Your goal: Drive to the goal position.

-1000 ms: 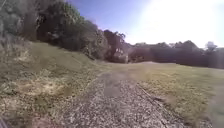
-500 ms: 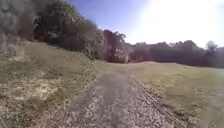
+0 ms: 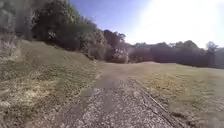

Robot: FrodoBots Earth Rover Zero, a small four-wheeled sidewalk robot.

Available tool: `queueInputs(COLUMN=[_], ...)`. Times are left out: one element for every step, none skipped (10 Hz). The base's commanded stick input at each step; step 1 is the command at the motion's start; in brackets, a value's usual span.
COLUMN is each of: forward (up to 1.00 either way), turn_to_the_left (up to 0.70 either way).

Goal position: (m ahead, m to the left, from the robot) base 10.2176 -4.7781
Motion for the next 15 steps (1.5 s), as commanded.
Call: queueInputs(forward=[0.5,0.5,0.5,0.5,0.5,0.5,0.5,0.5,0.5,0.5,0.5,0.5,0.5,0.5,0.5], turn_to_the_left=[0.0,0.0,0.0,0.0,0.0,0.0,0.0,0.0,0.0,0.0,0.0,0.0,0.0,0.0,0.0])
